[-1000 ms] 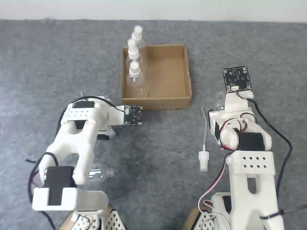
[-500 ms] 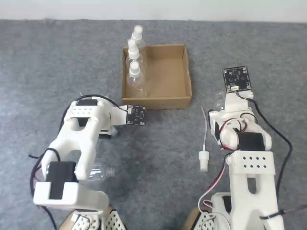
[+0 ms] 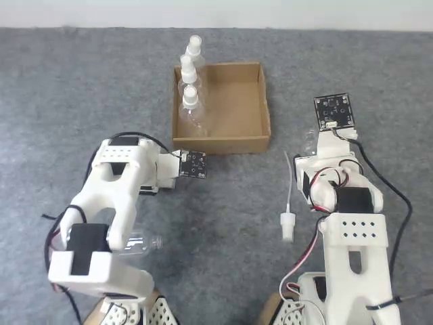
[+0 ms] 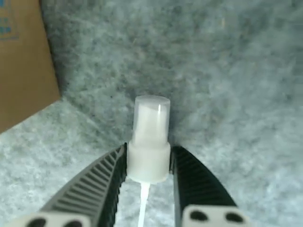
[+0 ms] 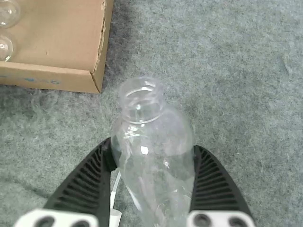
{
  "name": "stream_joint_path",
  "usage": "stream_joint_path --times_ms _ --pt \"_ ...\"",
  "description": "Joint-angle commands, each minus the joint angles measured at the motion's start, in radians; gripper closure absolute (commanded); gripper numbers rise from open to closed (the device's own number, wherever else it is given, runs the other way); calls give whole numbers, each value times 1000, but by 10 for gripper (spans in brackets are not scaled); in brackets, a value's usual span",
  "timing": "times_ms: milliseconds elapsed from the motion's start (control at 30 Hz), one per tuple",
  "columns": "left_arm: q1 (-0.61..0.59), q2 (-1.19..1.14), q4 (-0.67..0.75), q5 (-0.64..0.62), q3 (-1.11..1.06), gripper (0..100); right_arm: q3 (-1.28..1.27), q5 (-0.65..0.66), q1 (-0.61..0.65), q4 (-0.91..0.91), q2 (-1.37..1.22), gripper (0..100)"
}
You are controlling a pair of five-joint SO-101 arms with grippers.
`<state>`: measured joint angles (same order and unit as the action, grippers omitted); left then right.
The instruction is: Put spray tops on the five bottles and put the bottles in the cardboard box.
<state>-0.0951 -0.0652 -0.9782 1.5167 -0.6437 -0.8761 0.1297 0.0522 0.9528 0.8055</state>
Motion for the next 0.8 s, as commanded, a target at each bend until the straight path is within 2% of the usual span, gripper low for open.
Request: stream_joint_path --times_ms 0,133,267,667,767 --pt "6 5 -147 -12 96 870 11 -2 -7 -24 25 924" --pt "6 3 -253 -81 160 852 11 -2 -8 -24 25 924" --pt "8 -6 -256 -141 174 744 11 -2 -10 -24 25 924" --pt "20 -12 -255 -138 173 776 11 -2 -10 -24 25 924" --pt "14 -52 -212 -138 174 776 11 -2 -10 -24 25 924"
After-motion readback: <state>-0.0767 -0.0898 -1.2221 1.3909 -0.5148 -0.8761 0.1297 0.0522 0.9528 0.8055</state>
